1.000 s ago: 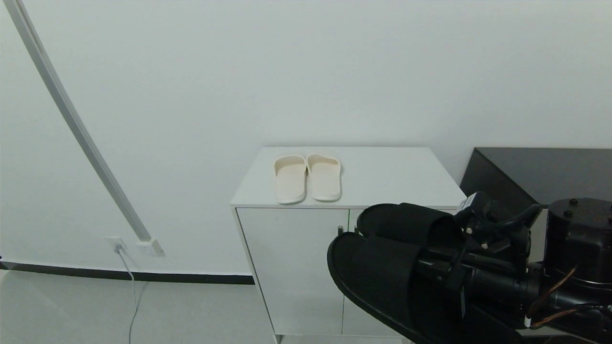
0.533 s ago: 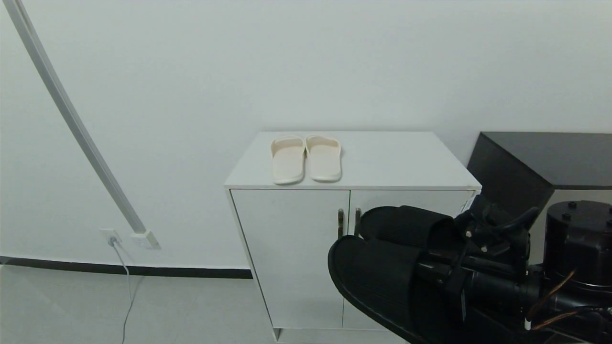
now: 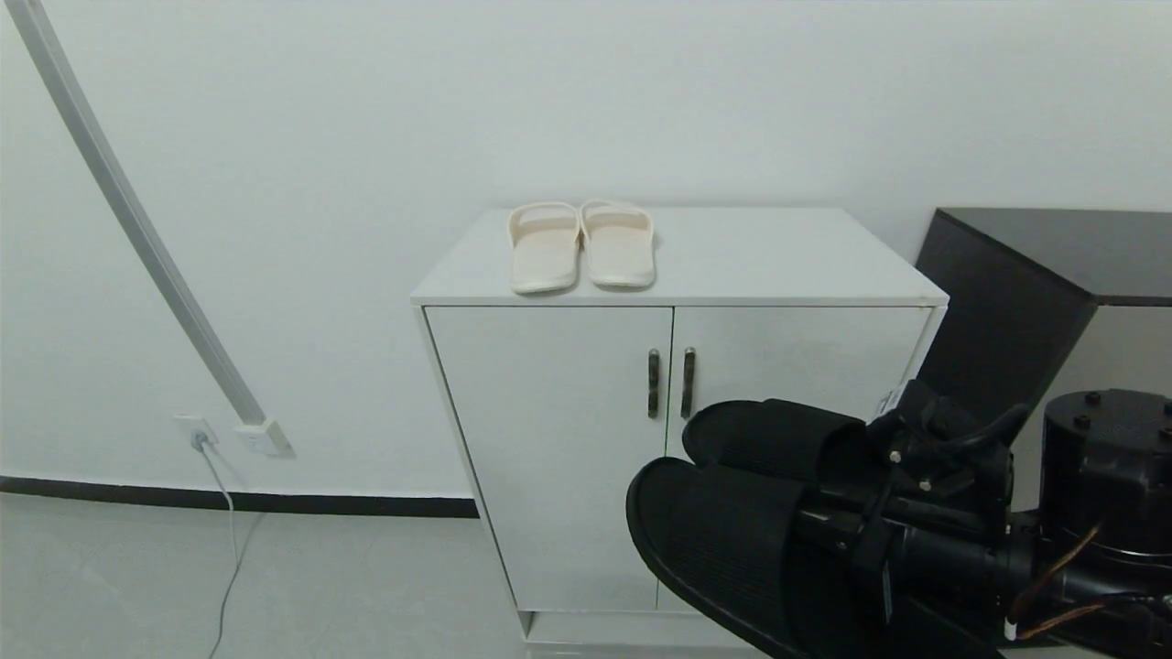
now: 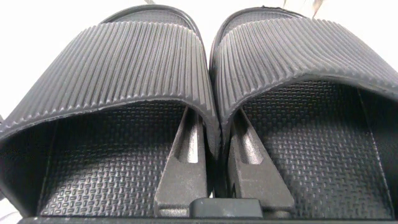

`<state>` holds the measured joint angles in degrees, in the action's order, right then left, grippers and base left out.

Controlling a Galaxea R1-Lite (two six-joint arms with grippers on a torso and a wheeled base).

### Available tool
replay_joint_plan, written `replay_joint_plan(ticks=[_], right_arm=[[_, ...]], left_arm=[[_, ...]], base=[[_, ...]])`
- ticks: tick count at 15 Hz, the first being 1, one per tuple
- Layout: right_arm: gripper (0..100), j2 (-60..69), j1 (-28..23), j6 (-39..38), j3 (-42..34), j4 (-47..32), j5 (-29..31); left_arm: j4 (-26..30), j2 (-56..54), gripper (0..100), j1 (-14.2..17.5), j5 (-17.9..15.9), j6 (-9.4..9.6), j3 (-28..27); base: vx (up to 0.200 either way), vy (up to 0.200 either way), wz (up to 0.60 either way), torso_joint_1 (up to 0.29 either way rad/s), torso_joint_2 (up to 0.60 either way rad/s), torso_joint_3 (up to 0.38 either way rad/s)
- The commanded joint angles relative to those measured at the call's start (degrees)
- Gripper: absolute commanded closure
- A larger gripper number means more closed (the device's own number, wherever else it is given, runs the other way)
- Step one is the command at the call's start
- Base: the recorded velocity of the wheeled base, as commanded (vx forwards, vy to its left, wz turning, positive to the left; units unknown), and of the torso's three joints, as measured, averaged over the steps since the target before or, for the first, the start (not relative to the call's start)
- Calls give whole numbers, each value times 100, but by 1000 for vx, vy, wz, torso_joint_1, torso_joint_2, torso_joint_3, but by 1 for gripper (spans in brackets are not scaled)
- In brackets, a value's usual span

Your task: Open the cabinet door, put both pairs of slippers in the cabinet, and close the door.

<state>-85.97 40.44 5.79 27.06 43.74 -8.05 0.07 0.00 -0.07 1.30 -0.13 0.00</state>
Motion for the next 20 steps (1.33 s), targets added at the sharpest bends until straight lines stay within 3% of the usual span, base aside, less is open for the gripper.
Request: replay_joint_plan(ticks=[1,11,17,20], right_arm=[[100,-16,17,1,-17,3,-4],[100,-34,87,1,-78,3,-4],[100,-25,149,1,-219,3,-127],[100,-34,158,1,-228,3,-136]], left_arm=[[1,9,0,-1,1,-4,0],[1,0,0,-1,10,-13,0],[1,9,0,-1,10,-13,0],[1,9,0,-1,1,-13,0]], base=[[0,0,0,-173,500,325],[0,0,0,-137,479,340],[0,0,0,-41,440,397],[0,0,0,2,170,165]])
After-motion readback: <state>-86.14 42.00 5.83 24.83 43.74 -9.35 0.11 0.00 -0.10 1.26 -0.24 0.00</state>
